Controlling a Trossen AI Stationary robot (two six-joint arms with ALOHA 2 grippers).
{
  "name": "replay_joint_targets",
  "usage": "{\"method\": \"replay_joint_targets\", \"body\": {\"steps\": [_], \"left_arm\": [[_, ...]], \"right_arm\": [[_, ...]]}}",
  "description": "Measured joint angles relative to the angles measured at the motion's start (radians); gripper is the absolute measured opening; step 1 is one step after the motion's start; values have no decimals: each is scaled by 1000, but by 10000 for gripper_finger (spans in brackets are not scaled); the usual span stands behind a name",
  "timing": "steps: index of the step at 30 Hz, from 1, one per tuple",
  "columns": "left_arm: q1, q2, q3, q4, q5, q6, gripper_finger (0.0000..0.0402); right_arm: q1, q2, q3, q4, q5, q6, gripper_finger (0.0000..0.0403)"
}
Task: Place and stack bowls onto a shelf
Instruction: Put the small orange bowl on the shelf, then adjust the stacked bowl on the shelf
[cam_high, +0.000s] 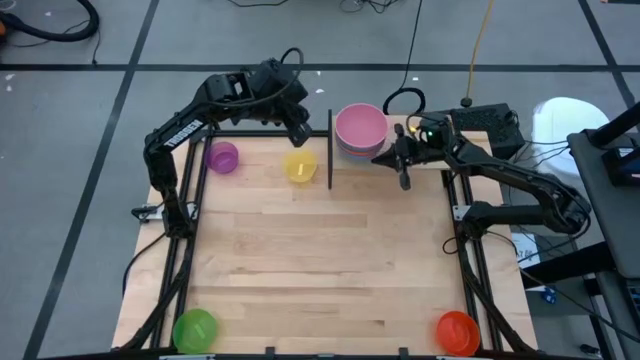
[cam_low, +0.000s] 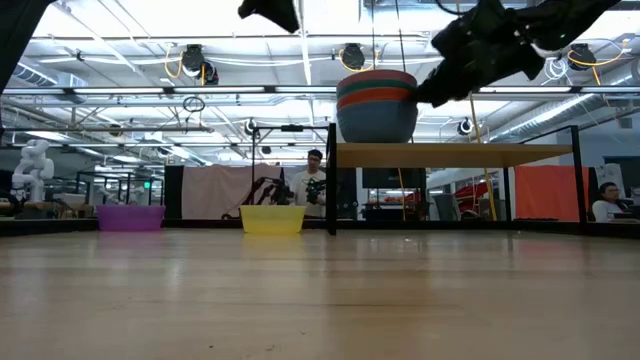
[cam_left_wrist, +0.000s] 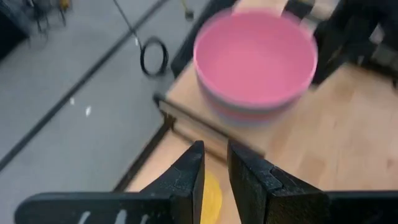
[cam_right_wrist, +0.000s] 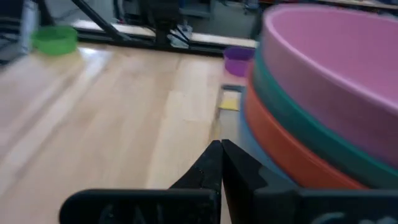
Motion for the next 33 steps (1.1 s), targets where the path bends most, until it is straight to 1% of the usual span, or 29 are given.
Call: {"method": "replay_joint_targets", "body": {"steps": [3,6,11,16,22,24,29,33], "left_arm": [[-5,0,0,-114,3,-24,76],[-16,0,0,-212,3,-44,76],[-37,0,0,-277,4,-44,76],[-48,0,0,-283,4,-43,76],[-49,0,0,-283,4,-45,76],[-49,0,0,-283,4,-45,76],[-49,0,0,-283,4,-79,76],[-49,0,0,-282,4,-124,76]], "right_arm": [[0,-61,1,-66,-39,23,0],[3,-139,1,-186,-82,57,0],[42,-288,1,-392,-87,129,0],[109,-442,1,-579,-87,336,0],[191,-608,1,-890,-89,579,0],[219,-649,1,-1002,-93,627,0],[283,-700,2,-1263,-164,652,0],[331,-700,2,-1458,-191,563,0]]}}
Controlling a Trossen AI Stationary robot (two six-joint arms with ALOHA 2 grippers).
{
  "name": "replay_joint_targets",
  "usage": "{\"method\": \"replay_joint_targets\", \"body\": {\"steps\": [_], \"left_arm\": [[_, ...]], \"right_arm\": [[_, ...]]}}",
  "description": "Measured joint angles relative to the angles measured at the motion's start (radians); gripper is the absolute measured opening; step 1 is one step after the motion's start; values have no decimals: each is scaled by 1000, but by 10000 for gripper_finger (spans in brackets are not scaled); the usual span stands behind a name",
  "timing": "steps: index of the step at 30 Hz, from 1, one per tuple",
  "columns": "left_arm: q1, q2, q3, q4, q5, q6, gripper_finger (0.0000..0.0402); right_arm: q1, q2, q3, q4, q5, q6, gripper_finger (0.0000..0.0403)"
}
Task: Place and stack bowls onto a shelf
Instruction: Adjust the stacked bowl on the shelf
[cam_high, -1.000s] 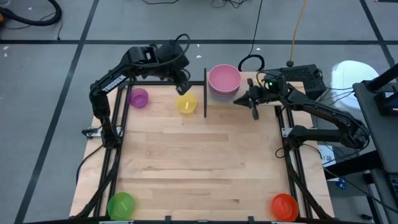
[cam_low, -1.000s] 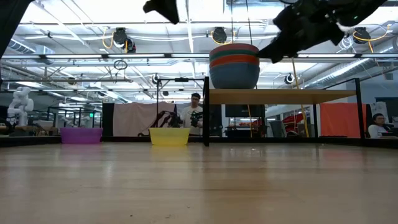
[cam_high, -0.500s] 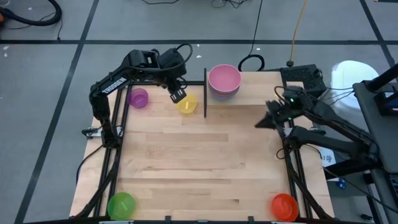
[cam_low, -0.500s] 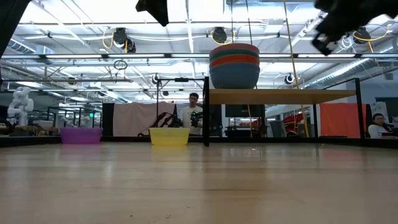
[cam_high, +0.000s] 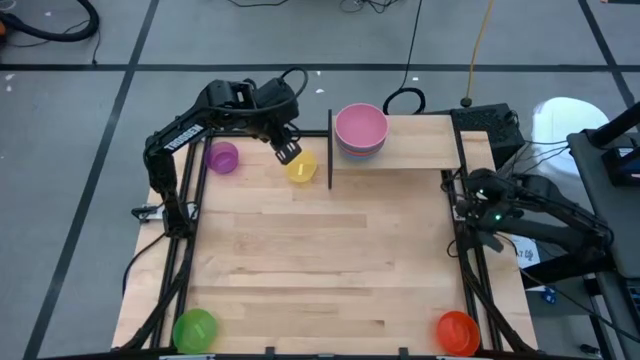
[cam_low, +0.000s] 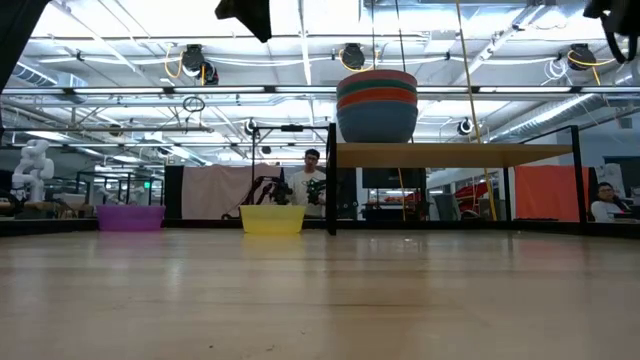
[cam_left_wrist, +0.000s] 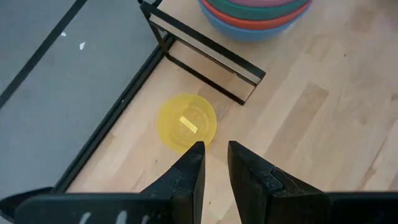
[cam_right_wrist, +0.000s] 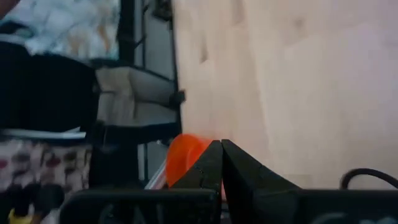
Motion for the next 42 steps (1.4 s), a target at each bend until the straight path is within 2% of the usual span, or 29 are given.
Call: {"method": "replay_joint_targets", "body": {"steps": [2,6,13,23,27,29,34,38,42], "left_arm": [[-1,0,0,0,0,-29,76],[-15,0,0,0,0,-67,76],[-64,0,0,1,0,-106,76],[-141,0,0,1,0,-130,76],[-163,0,0,1,0,-165,76],[-174,0,0,0,0,-179,76],[-202,0,0,0,0,-181,76],[-215,0,0,0,0,-182,76],[-218,0,0,0,0,-181,76]], "right_arm": [[18,0,2,-37,-5,-60,0],[37,6,2,-41,-11,-64,0],[37,7,2,-7,2,23,3],[36,7,1,1,0,44,75],[36,8,0,-32,-76,59,98],[37,7,-2,-40,-79,80,101],[36,7,-1,-82,-102,84,102],[36,7,-1,-82,-146,150,102],[36,7,-2,1,-198,248,93]]}}
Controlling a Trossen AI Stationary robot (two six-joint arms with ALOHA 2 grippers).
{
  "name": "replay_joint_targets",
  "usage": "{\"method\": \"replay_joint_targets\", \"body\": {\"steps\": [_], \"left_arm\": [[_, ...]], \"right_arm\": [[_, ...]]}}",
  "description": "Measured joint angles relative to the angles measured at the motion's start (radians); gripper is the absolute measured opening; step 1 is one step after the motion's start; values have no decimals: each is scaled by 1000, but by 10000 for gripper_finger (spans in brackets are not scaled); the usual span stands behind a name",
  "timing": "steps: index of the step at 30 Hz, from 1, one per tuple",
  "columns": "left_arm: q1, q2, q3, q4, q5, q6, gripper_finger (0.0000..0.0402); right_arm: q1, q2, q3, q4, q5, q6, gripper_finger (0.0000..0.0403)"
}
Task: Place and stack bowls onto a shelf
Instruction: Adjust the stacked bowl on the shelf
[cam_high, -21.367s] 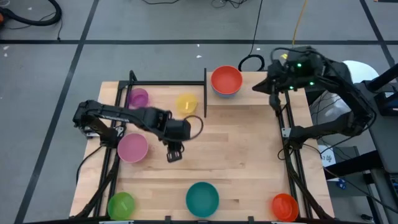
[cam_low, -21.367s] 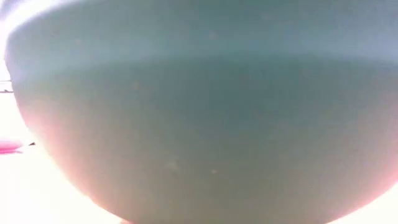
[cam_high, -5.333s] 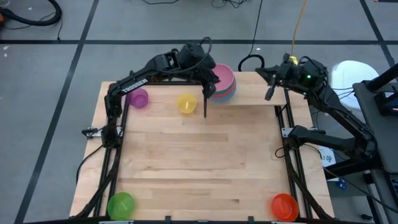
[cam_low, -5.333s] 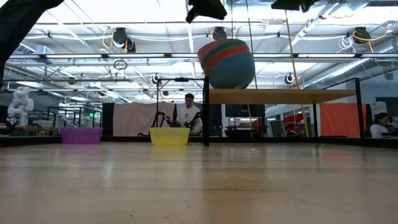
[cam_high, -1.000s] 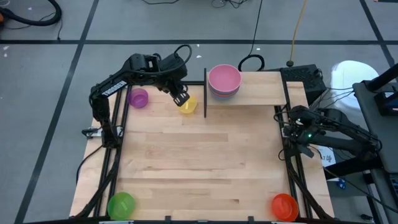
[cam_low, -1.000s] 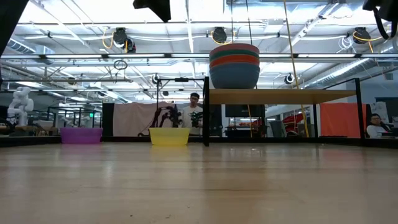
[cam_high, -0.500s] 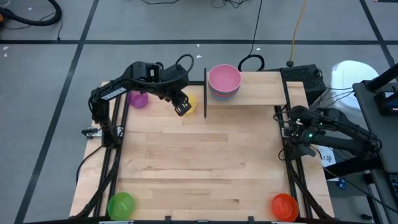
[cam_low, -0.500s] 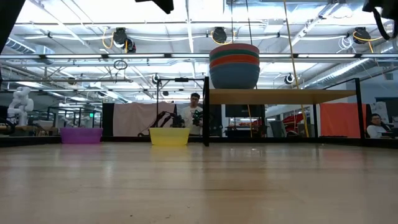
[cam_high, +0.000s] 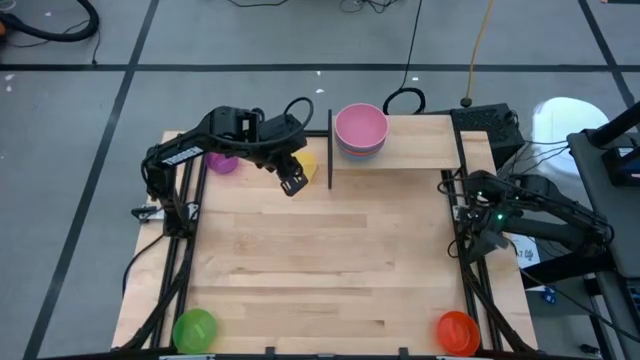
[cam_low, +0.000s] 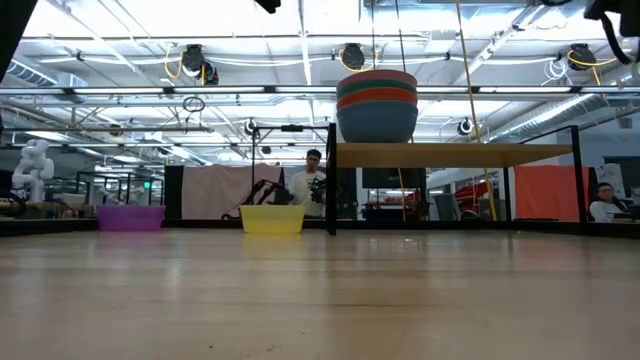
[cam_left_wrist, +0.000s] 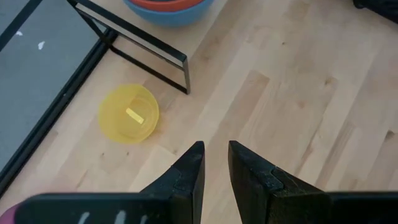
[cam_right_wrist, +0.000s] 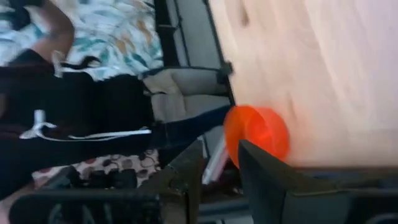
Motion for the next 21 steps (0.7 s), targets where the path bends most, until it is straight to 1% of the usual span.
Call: {"method": "replay_joint_targets", "body": {"steps": [3,8,11,14,17,20,21], "left_arm": [[0,0,0,0,0,15,76],[1,0,0,0,0,48,76],[1,0,0,-1,0,72,76],[1,0,0,-1,0,103,76],[1,0,0,-1,0,135,76],[1,0,0,-1,0,158,76],[1,0,0,-1,0,166,76]], "right_arm": [[0,0,0,122,-14,81,83],[31,1,0,496,-9,303,71],[80,19,1,720,40,417,66],[137,50,1,896,122,440,64],[197,100,2,995,202,440,63],[269,153,2,1001,255,436,63],[296,172,2,1001,257,436,63]]}}
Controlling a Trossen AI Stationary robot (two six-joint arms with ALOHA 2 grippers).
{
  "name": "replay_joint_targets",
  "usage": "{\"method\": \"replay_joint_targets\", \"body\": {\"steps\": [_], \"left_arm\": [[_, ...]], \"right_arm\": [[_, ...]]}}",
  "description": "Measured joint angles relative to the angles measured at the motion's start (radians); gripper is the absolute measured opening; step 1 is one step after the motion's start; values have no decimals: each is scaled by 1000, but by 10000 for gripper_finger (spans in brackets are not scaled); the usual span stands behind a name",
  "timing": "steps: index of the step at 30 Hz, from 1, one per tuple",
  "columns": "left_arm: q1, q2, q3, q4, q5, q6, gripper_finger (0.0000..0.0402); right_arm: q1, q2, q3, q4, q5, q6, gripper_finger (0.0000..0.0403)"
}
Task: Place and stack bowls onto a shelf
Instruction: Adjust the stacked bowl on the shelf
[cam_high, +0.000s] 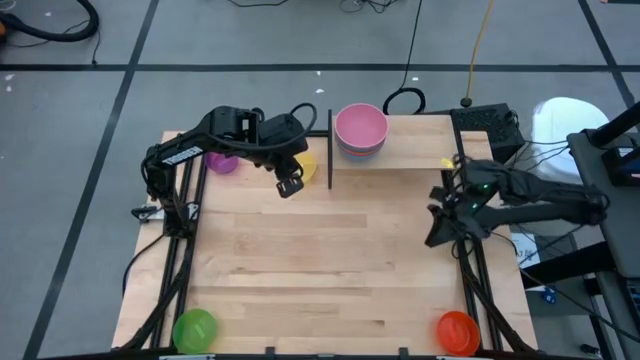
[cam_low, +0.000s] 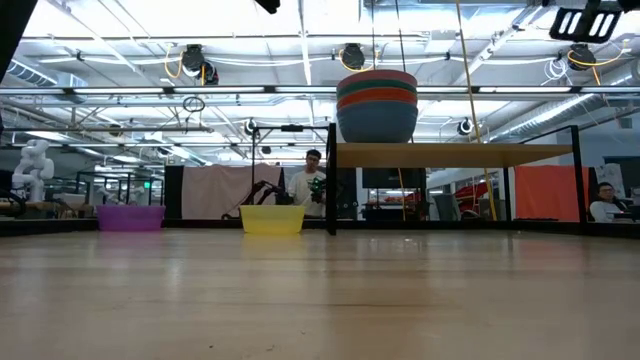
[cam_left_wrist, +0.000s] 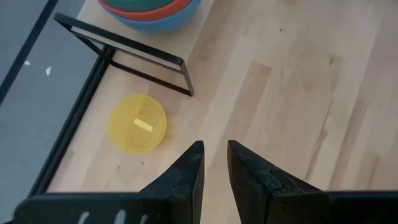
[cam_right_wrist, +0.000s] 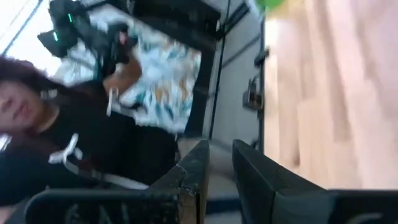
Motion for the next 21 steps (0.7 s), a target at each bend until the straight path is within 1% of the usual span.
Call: {"method": "replay_joint_targets", "body": {"steps": [9,14,18,21], "left_arm": [[0,0,0,0,0,111,76],[0,0,0,0,0,149,76],[0,0,0,0,0,151,76],[0,0,0,0,0,151,76]], "right_arm": [[323,222,0,1,-4,43,63],[470,352,0,1,4,72,63],[575,447,0,0,73,60,63],[637,504,0,-32,123,52,63]]}}
